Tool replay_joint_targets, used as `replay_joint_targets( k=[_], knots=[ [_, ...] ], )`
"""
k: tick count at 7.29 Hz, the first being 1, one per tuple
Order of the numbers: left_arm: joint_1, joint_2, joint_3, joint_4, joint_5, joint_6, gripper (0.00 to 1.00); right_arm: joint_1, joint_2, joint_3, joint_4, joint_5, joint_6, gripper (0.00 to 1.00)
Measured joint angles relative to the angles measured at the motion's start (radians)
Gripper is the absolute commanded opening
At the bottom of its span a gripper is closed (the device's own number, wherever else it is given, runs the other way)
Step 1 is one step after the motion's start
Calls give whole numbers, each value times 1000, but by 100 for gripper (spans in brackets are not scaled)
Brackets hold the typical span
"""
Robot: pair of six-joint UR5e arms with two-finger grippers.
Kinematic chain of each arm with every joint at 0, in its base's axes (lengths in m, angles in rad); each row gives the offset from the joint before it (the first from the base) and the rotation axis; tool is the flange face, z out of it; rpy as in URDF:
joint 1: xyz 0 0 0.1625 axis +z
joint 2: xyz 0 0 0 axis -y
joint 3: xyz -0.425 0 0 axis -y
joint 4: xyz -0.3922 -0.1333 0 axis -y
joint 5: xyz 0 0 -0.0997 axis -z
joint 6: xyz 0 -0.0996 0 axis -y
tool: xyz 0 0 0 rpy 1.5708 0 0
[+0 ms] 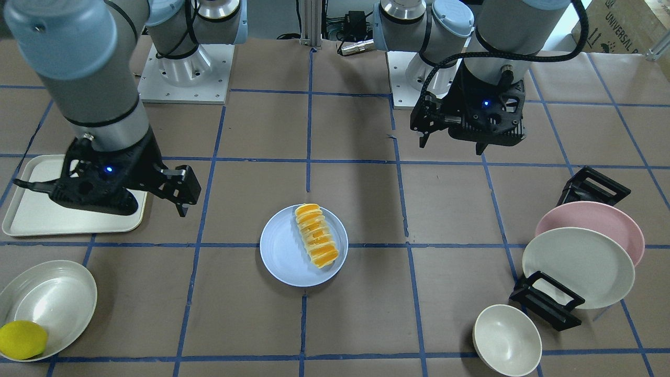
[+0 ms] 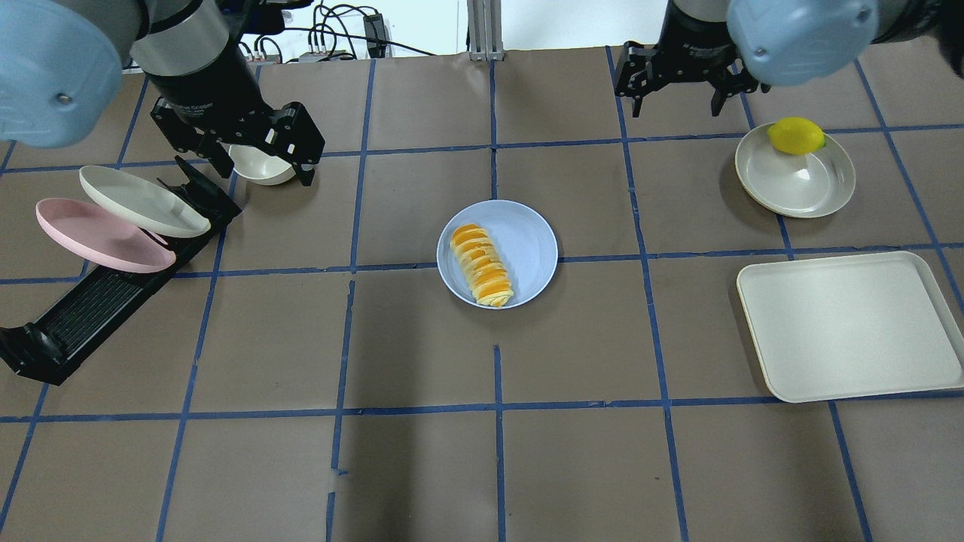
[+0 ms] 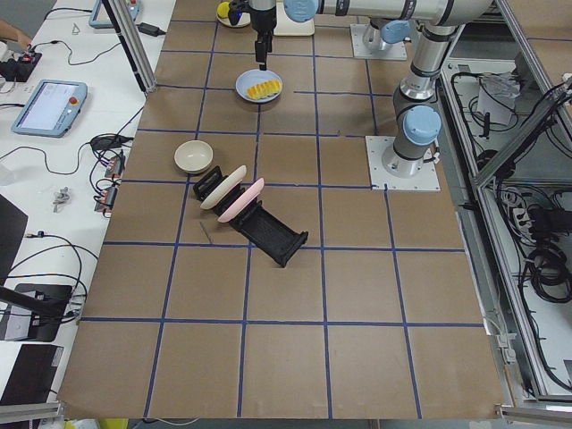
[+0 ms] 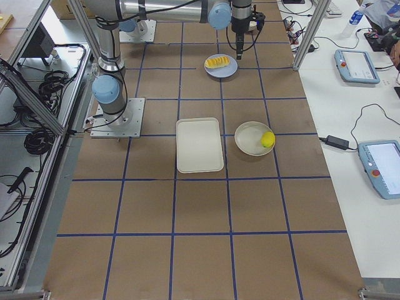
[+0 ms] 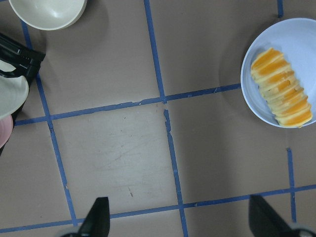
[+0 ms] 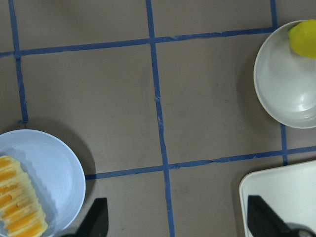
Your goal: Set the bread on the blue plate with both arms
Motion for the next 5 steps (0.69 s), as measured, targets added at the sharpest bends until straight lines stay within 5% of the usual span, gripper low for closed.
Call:
replay_joint_targets(
  k=[5],
  knots=[
    [-1,11,0,0,-19,0,100,-10,-115,-16,164,67,-34,100]
  ],
)
